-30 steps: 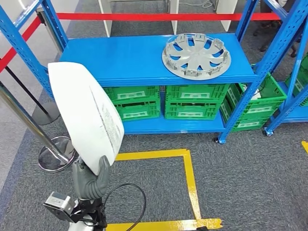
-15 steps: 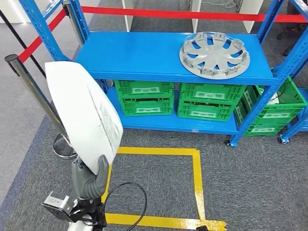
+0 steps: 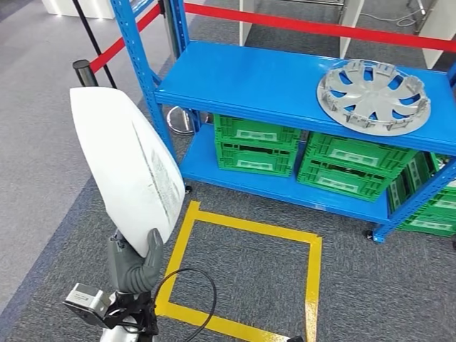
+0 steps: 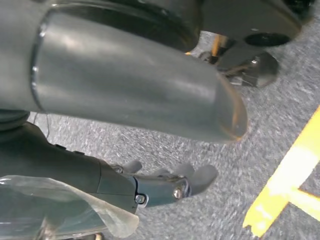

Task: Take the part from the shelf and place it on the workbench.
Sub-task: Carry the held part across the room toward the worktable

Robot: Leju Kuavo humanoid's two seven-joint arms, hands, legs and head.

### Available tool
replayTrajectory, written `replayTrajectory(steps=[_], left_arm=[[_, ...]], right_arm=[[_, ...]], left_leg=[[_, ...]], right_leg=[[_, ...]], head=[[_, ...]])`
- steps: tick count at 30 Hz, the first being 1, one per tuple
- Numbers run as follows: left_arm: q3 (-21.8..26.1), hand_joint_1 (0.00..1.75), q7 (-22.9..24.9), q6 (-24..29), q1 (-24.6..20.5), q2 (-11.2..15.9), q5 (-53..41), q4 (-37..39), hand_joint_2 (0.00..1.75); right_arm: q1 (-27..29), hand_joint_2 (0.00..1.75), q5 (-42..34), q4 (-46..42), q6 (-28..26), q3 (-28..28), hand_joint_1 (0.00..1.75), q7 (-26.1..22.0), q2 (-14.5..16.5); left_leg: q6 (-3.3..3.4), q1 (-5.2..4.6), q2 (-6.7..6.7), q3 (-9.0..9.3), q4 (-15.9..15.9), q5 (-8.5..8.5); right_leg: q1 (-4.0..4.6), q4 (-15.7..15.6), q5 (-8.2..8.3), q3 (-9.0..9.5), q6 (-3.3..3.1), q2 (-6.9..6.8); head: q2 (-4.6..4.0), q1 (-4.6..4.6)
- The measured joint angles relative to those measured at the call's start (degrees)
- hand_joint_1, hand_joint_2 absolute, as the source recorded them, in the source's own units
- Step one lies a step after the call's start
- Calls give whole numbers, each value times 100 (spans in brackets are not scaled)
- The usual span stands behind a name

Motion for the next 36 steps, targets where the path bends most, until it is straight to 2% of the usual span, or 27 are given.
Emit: replayTrajectory(steps=[2,3,4,6,8,9,10,11,13,15,17,18,19,21,22,23,24,25,26,28,29,30,31,32,33,34,36], left_arm=[[-1,175,0,55,8,9,-17,-3,175],[2,175,0,84,18,12,-20,-9,175],[3,175,-1,114,25,15,-22,-17,175],[4,175,-1,178,37,17,-23,-37,175],[5,175,-1,246,64,26,-19,-63,175],[6,175,-1,279,89,33,-19,-84,175],[6,175,-1,311,117,41,-21,-109,175],[5,175,-1,345,141,50,-30,-138,175],[-1,175,-1,413,168,60,-59,-191,175],[-8,175,0,476,187,65,-79,-230,175],[-10,175,0,533,227,77,-75,-279,175],[-10,175,-1,554,250,83,-71,-308,175],[-12,175,-3,568,265,87,-69,-336,175],[-20,175,-5,575,278,90,-68,-364,175],[-23,175,-5,575,279,93,-67,-368,175],[-25,175,-5,576,284,96,-67,-368,175],[-24,175,-4,582,290,99,-67,-370,175],[-23,175,-4,591,293,102,-70,-377,175],[-24,175,-3,607,296,104,-81,-390,175],[-28,175,-3,660,297,107,-120,-431,175],[-31,175,-3,690,297,108,-138,-457,175],[-32,175,-2,718,301,109,-149,-484,175],[-32,175,-2,738,309,111,-149,-507,175],[-31,175,-1,754,323,115,-146,-529,175],[-27,175,-1,767,339,118,-142,-550,175],[-23,175,-1,776,353,121,-139,-571,175],[-18,175,-1,788,372,129,-139,-611,175]], right_arm=[[-3,0,50,0,26,3,0,19,0],[-5,0,68,0,32,4,0,26,1],[-1,0,87,1,46,5,0,31,3],[6,0,133,1,81,5,0,67,-1],[21,0,199,1,113,7,0,124,-10],[26,0,230,1,123,9,0,143,-16],[26,0,259,1,127,14,0,151,-19],[21,0,285,0,132,19,0,153,-19],[11,0,327,-1,144,27,0,166,-15],[3,0,363,-1,173,29,0,185,-10],[-6,0,408,-3,208,33,0,194,-2],[-11,0,429,-4,216,35,0,194,1],[-11,0,444,-5,220,38,0,193,4],[-5,0,454,-7,216,42,0,190,4],[2,0,455,-6,216,43,0,189,4],[16,0,455,-6,217,43,0,189,3],[31,0,454,-5,221,43,0,189,2],[44,0,454,-6,226,43,0,192,-1],[54,0,454,-6,231,43,0,197,-3],[62,0,459,-4,256,44,0,205,-4],[66,0,465,-3,273,44,0,206,-2],[66,0,478,-2,292,44,0,208,-1],[65,0,497,0,312,44,0,219,1],[64,0,522,0,327,43,0,229,2],[62,0,552,0,344,44,0,245,6],[65,0,581,0,360,45,0,259,11],[79,0,634,0,393,51,0,275,22]], left_leg=[[-61,15,-107,-80,29,33],[-92,9,-53,-121,82,0],[-122,7,66,-193,225,-92],[-185,12,404,-459,826,-430],[-224,38,550,-739,1494,-702],[-227,45,575,-776,1614,-705],[-215,46,593,-704,1507,-598],[-187,39,630,-537,1199,-414],[-86,-26,879,-136,413,-113],[-8,-98,1068,36,22,-50],[30,-107,979,30,-38,-41],[54,-92,913,42,-83,-15],[85,-72,846,55,-127,17],[130,-43,711,66,-182,62],[143,-43,637,58,-182,69],[147,-47,557,54,-179,70],[149,-51,473,54,-174,71],[148,-51,382,55,-163,72],[142,-47,291,56,-143,68],[102,-44,129,32,-63,42],[74,-45,60,1,-19,32],[43,-41,-1,-34,13,30],[12,-38,-65,-66,32,41],[-14,-25,-131,-92,35,55],[-40,-22,-133,-113,55,48],[-71,-27,-47,-154,132,-3],[-138,-28,285,-382,617,-272]], right_leg=[[2,4,9,4,-74,-130],[-4,3,21,0,-106,-208],[-14,-7,33,-2,-138,-296],[-12,-16,39,-8,-181,-477],[7,-15,33,-14,-197,-677],[16,-15,30,-16,-201,-770],[24,-15,27,-14,-204,-853],[33,-17,24,-8,-205,-926],[56,-24,14,4,-194,-1054],[77,-35,8,7,-156,-1178],[86,-64,6,34,-100,-1292],[82,-55,-29,39,-75,-1233],[76,32,-110,7,-56,-1092],[64,573,-427,-242,-43,-701],[65,961,-599,-426,-43,-590],[67,1292,-706,-591,-41,-543],[69,1464,-711,-690,-40,-527],[68,1407,-592,-684,-38,-518],[63,1137,-380,-576,-37,-487],[29,398,-22,-253,-31,-254],[13,156,46,-131,-35,-132],[7,47,42,-67,-44,-52],[13,26,22,-43,-58,-45],[13,27,29,-33,-86,-112],[11,15,40,-26,-110,-183],[4,2,49,-18,-139,-257],[0,-13,47,-3,-191,-431]], head=[[0,-8],[0,-20],[0,-50],[0,-108],[0,-119],[0,-120],[0,-120],[0,-121],[0,-121],[0,-121],[0,-124],[0,-119],[0,-115],[0,-89],[0,-81],[0,-73],[0,-73],[0,-72],[0,-71],[0,-68],[0,-70],[0,-69],[0,-70],[0,-72],[0,-73],[0,-99],[0,-145]])
